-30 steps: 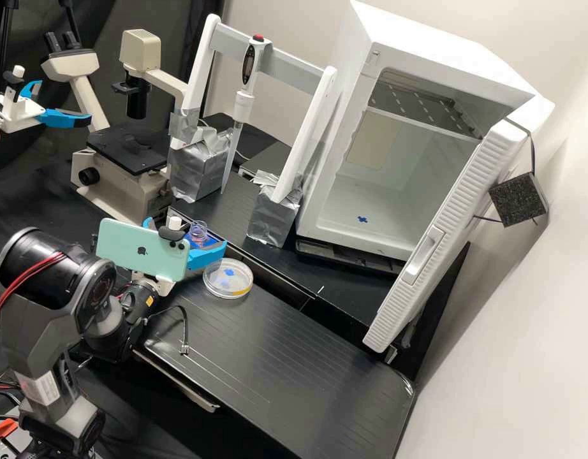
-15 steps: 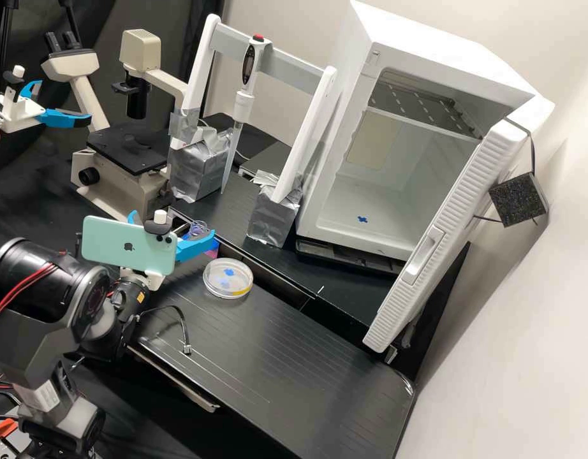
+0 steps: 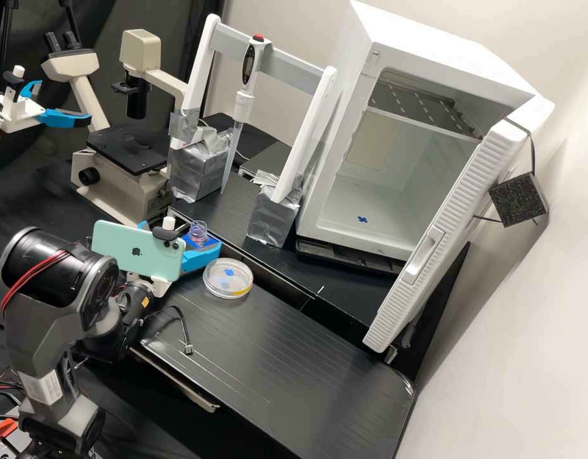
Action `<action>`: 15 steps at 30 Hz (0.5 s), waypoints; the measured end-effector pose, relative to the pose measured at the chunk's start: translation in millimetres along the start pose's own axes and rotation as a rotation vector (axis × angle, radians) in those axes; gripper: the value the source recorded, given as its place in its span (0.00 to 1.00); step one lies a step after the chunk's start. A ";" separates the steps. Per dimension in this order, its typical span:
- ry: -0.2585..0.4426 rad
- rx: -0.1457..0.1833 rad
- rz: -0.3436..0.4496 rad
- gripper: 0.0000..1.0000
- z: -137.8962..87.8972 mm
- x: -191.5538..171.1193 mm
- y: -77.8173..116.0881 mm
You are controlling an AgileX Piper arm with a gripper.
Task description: Close the bottle
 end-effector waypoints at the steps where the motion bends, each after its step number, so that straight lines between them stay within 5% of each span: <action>1: 0.002 0.002 -0.002 0.00 0.2 0.0 0.2; 15: 0.010 0.014 0.009 0.00 -0.4 -0.9 3.1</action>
